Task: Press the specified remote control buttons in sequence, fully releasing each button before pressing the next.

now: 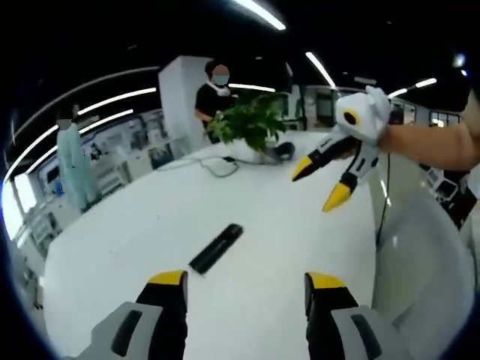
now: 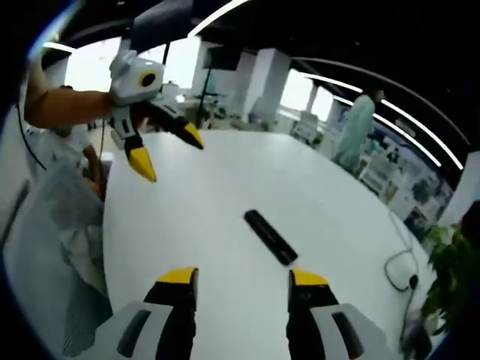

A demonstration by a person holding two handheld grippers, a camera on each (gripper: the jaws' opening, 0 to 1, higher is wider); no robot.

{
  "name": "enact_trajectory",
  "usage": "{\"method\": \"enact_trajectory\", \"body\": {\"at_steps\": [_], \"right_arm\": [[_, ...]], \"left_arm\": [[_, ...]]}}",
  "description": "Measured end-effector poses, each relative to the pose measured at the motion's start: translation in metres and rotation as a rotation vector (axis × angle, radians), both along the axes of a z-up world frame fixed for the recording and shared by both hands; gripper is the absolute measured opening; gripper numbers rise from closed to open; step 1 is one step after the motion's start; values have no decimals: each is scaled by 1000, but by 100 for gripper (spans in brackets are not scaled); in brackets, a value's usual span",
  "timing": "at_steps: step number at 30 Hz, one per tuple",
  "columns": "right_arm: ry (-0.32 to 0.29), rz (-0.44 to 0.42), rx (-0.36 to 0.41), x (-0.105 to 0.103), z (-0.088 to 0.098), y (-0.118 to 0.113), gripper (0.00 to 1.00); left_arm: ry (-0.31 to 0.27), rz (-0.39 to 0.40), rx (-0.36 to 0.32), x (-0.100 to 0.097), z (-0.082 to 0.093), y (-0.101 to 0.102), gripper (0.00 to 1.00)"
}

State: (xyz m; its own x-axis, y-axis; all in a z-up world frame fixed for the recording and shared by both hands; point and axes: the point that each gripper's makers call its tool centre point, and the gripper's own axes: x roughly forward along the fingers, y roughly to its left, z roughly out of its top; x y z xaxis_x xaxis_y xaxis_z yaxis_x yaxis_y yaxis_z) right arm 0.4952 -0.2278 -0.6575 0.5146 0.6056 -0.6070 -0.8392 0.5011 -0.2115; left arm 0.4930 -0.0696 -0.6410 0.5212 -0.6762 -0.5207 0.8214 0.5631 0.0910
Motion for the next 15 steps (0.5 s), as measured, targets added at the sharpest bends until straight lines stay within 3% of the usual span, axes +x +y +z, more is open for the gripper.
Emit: {"method": "enact_trajectory", "body": {"at_steps": [15], "right_arm": [[12, -15, 40, -45, 0, 4, 51]], "left_arm": [[39, 24, -53, -46, -9, 8, 66]]}}
